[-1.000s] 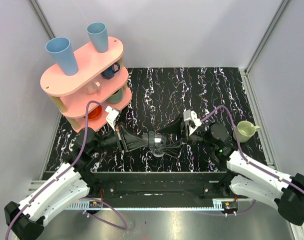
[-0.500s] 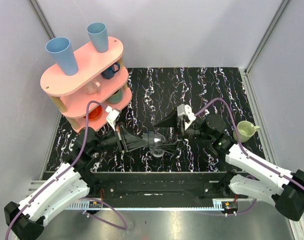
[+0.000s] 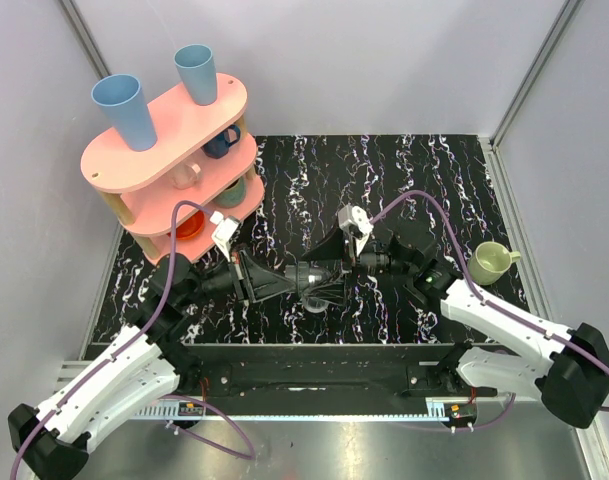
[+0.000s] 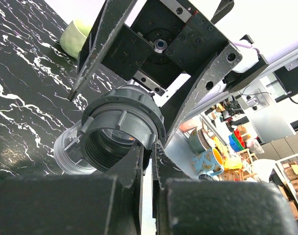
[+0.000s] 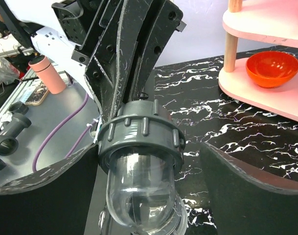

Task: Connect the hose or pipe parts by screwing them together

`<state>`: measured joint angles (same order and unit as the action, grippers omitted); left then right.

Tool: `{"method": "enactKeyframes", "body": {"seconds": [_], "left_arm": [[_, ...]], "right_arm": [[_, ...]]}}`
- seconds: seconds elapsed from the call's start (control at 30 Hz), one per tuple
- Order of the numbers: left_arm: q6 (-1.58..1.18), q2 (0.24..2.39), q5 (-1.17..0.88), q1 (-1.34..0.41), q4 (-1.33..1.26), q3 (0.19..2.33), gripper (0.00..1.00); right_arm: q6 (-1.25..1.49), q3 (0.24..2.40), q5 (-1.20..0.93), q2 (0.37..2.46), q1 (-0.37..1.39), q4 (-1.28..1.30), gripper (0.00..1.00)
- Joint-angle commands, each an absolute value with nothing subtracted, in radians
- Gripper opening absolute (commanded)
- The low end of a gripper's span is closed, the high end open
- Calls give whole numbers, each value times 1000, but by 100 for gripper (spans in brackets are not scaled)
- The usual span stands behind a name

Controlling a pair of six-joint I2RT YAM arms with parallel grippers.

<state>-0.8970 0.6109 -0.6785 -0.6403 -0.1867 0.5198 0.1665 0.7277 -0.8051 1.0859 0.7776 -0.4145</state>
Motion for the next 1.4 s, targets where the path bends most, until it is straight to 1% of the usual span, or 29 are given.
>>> {"method": "enactKeyframes", "body": {"seconds": [0.0,0.07,0.1,0.2,0.23,0.3,0.33,0.37,0.4,0.53,0.57,0.6,0.63,0.67,0.7,0.73,0.77,0.8,0.83,0.9,0.97,1.0,1.07,1.13,1.2,1.37], "left_arm": [[-871,604,-657,-643,-276,563,0],[-861,595,-663,-643,-326,532,0],[-851,589,-658,-643,-394,517,0],[-786,554,-646,-643,-523,437,0],[-703,548,-643,-643,-532,408,0],[-596,541,-675,-643,-510,399,0],[-468,545,-699,-644,-497,396,0],[-400,552,-712,-643,-470,400,0],[-265,558,-697,-644,-377,411,0],[-51,615,-703,-643,-253,497,0],[-11,630,-710,-644,-235,506,1],[73,637,-712,-646,-191,531,4],[96,641,-695,-646,-167,544,8],[107,644,-666,-646,-146,558,16],[110,644,-600,-646,-88,599,36],[101,643,-569,-646,-51,624,47],[82,638,-534,-644,-11,650,53],[21,632,-476,-644,62,691,64],[5,627,-460,-644,98,705,69],[-108,608,-463,-644,170,727,82],[-190,594,-478,-644,202,739,85],[-280,591,-486,-644,230,752,85],[-375,592,-470,-644,259,768,84],[-512,603,-430,-644,307,795,84],[-614,611,-448,-643,325,821,84],[-843,652,-601,-638,163,827,82]], "right_arm": [[242,772,-830,1101,775,-491,80],[293,764,-841,1103,775,-573,67],[343,764,-838,1104,775,-598,49],[402,784,-833,1112,775,-611,31],[416,788,-834,1112,775,-607,22],[468,799,-831,1109,772,-612,16],[485,802,-830,1106,775,-615,11],[504,814,-828,1103,773,-612,9],[537,822,-827,1106,772,-608,8],[624,853,-816,1115,773,-583,1],[643,854,-816,1121,773,-586,0],[670,854,-818,1121,773,-595,0],[675,850,-824,1123,773,-606,0],[669,845,-822,1117,772,-604,0],[632,836,-818,1109,772,-603,0],[600,816,-787,1098,772,-582,0],[568,807,-767,1071,772,-566,0],[476,799,-753,1054,773,-545,0],[428,792,-727,1040,772,-491,0],[308,787,-706,1000,773,-448,0],[238,775,-689,968,773,-416,0],[174,767,-686,962,773,-414,0],[94,747,-707,939,772,-403,0],[-29,685,-741,914,773,-464,0],[-145,638,-756,870,775,-536,0],[-372,598,-709,842,795,-517,0]]}}
